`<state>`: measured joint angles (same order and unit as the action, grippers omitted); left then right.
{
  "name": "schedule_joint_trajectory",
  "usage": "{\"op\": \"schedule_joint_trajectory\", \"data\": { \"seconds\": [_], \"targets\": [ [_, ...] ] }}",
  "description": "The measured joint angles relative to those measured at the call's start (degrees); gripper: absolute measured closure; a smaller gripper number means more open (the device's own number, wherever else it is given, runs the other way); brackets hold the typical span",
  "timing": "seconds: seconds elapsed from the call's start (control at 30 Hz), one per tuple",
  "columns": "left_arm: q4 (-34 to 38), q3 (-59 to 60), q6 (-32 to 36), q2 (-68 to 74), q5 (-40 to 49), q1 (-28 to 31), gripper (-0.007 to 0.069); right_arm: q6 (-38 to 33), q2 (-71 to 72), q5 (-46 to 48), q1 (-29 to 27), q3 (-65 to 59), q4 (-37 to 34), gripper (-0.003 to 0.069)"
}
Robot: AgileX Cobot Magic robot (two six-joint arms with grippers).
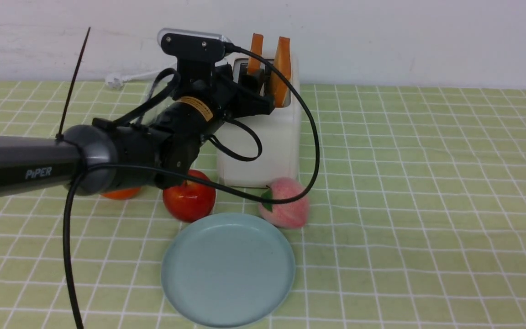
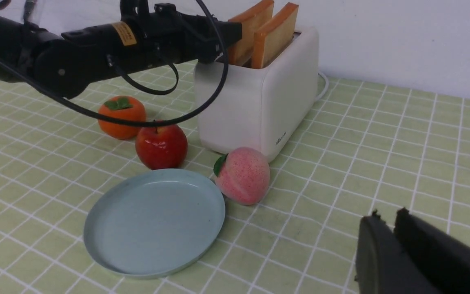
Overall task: Take toasted bread from bread machine on green coffee tablecloth place on plate.
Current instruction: 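Reach for a toast slice standing in the toaster with the left gripper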
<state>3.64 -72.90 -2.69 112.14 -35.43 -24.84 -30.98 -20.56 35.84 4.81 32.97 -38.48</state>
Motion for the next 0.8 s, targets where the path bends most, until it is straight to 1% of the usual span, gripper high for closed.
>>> {"op": "schedule_joint_trajectory", "data": {
  "seconds": [0.17,0.27,0.37,0.43,0.5,0.53,0.57,0.6,0.63,0.67,0.7,0.8],
  "targets": [
    [-0.1,-3.2,0.4,2.6,-0.1,0.2,0.0177,0.0,0.0,0.6,0.0,0.0,-1.2,0.0585],
    [0.2,-5.9,1.8,4.0,1.5,0.2,0.0183,0.0,0.0,1.1,0.0,0.0,-1.4,0.0583],
    [1.1,-10.0,4.3,6.0,6.1,0.2,0.0215,0.0,0.0,1.3,0.0,0.0,-1.4,0.0582],
    [1.7,-11.2,4.9,6.6,8.3,0.2,0.0249,0.0,0.0,1.4,0.0,0.0,-1.4,0.0582],
    [2.9,-11.7,5.3,6.8,9.4,0.2,0.0301,0.0,0.0,1.4,0.0,0.0,-1.5,0.0582],
    [3.1,-11.7,5.3,6.8,9.4,0.2,0.0307,0.0,0.0,1.4,0.0,0.0,-1.6,0.0582],
    [4.5,-11.9,5.4,6.8,9.4,0.3,0.0369,0.0,0.0,1.5,0.0,0.0,-1.9,0.0582],
    [5.4,-11.9,5.4,6.8,9.4,0.3,0.0405,0.0,0.0,1.5,0.0,0.0,-2.0,0.0581],
    [5.8,-11.9,5.4,6.8,9.4,0.3,0.0412,0.0,0.0,1.5,0.0,0.0,-2.0,0.0580],
    [7.4,-12.0,5.4,6.8,9.4,0.3,0.0471,0.0,0.0,1.5,0.0,0.0,-2.3,0.0578],
    [8.6,-12.0,5.4,6.8,9.2,0.3,0.0503,0.0,0.0,1.5,0.0,0.0,-2.5,0.0576],
    [10.7,-12.0,5.4,6.7,9.3,0.3,0.0515,0.0,0.0,1.5,0.0,0.0,-2.7,0.0574]
  ]
}}
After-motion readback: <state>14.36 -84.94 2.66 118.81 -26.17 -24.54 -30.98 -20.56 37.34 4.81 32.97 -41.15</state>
